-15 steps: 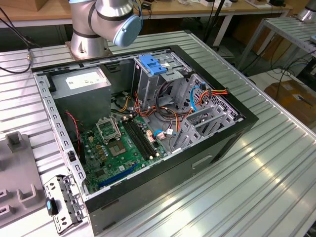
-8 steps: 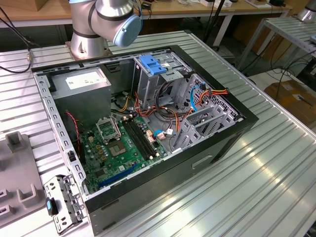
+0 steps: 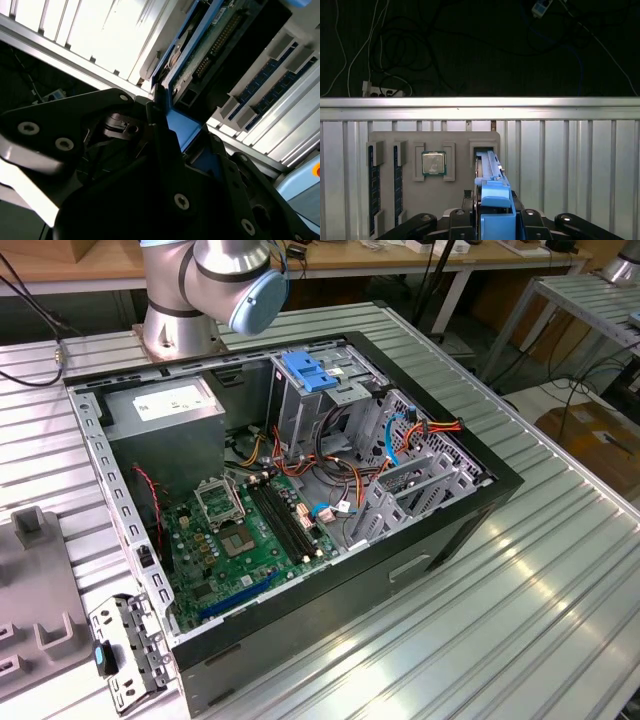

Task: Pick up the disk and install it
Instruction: 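Pick up the disk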

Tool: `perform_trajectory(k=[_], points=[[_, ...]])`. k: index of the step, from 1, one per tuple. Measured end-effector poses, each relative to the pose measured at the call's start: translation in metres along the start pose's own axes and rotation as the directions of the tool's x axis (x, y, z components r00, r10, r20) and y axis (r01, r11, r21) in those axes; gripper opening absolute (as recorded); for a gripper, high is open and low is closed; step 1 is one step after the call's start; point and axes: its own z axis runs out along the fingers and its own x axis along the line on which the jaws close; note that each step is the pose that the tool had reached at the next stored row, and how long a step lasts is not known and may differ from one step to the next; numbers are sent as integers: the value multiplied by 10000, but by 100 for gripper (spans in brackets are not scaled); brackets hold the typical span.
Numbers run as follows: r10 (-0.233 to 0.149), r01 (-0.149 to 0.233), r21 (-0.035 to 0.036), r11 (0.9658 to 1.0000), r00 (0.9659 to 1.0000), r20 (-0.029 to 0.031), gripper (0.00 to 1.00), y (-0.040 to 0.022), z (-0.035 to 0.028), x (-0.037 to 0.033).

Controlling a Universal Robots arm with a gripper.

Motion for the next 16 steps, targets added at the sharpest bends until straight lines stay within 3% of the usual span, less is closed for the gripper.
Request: perform_trajectory(k=[16], points=[[1,-1,0,10000,10000,8,37,-2,-82,0]])
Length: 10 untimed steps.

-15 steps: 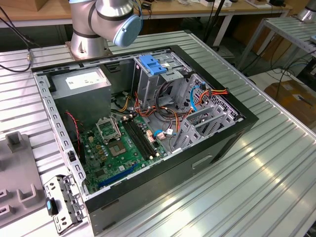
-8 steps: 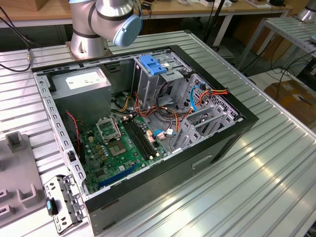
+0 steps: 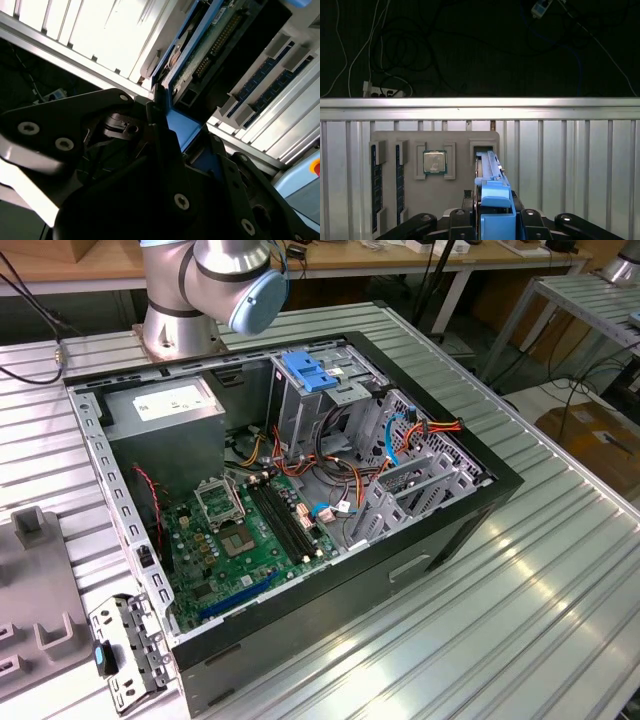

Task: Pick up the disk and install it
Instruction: 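Pick up the disk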

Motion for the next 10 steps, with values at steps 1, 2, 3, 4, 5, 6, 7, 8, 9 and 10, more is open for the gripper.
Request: perform_trajectory(k=[1,2,3,4,5,6,7,8,9,10], points=[[0,0,0,10000,10000,0,37,0,-7,0],[0,0,0,10000,10000,0,37,0,-12,0],[0,0,0,10000,10000,0,37,0,-17,0],[0,0,-1,10000,10000,0,37,-1,-24,0],[0,0,-1,10000,10000,0,37,-1,-30,0],[0,0,0,10000,10000,0,37,-1,-36,0],[0,0,0,10000,10000,0,37,-1,-42,0],[0,0,0,10000,10000,0,37,-1,-52,0],[0,0,0,10000,10000,0,37,-1,-60,0],[0,0,0,10000,10000,0,37,-1,-68,0]])
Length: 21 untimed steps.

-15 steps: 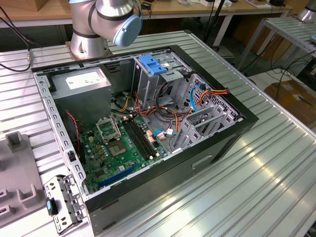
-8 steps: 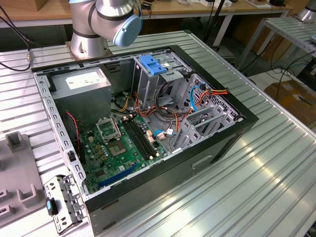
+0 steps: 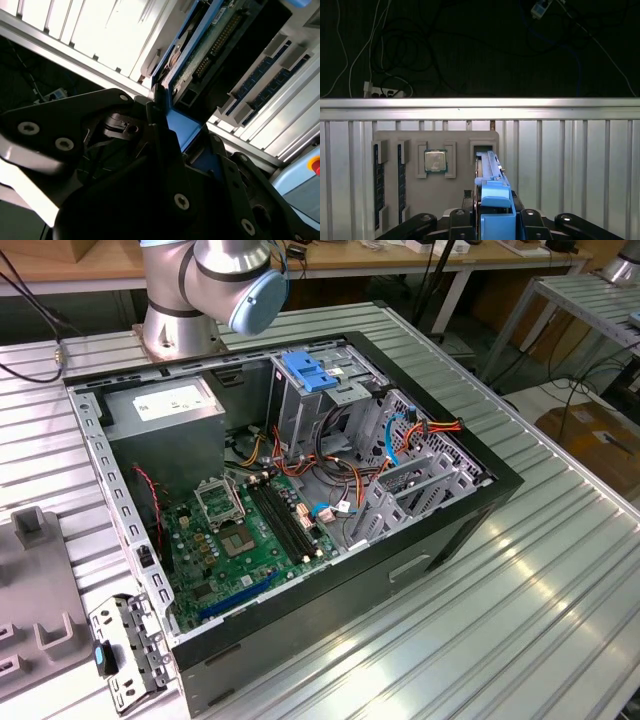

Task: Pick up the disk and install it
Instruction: 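Pick up the disk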

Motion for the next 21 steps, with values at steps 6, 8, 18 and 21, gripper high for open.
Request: perform_trajectory(k=[6,8,18,21], points=[[0,0,0,10000,10000,0,37,-1,-36,0],[0,0,0,10000,10000,0,37,-1,-47,0],[0,0,0,10000,10000,0,37,-2,-98,0],[0,0,0,10000,10000,0,37,-3,-112,0]])
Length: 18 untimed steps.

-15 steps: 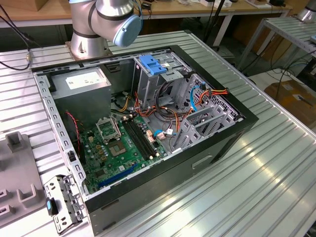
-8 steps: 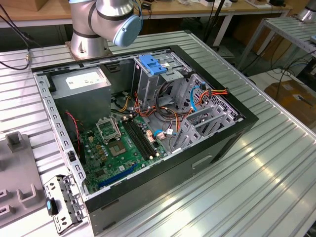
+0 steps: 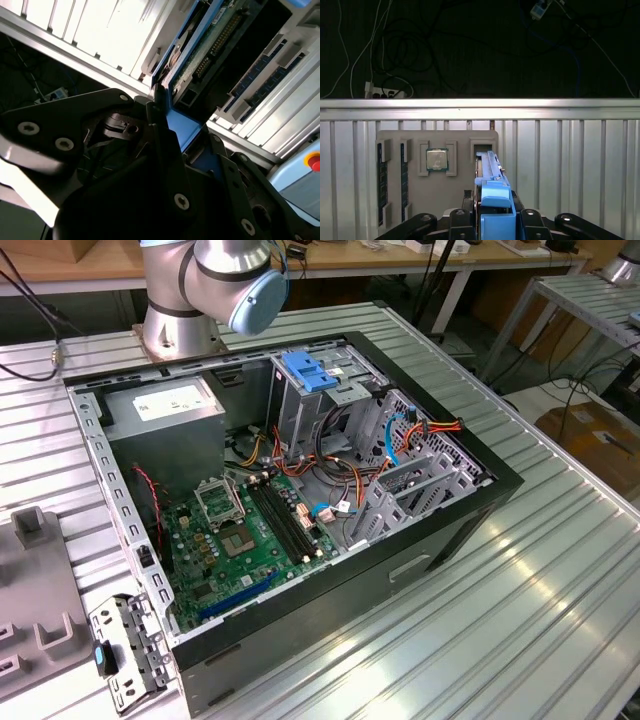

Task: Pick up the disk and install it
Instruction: 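Pick up the disk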

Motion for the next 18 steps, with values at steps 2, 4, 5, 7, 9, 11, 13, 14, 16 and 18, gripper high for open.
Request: perform_trajectory(k=[2,4,5,7,9,11,13,14,16,18], points=[[0,0,0,10000,10000,0,37,0,-9,0],[0,0,0,10000,10000,1,37,0,-20,0],[0,0,0,10000,10000,0,37,-1,-25,0],[0,0,0,10000,10000,0,37,-1,-37,0],[0,0,0,10000,10000,0,37,-1,-50,0],[0,0,-1,10000,10000,0,37,-1,-63,0],[0,0,0,10000,10000,0,37,-2,-76,0],[0,0,0,10000,10000,0,37,-2,-88,0],[0,0,0,10000,10000,0,37,-3,-103,0],[0,0,0,10000,10000,0,37,-3,-118,0]])
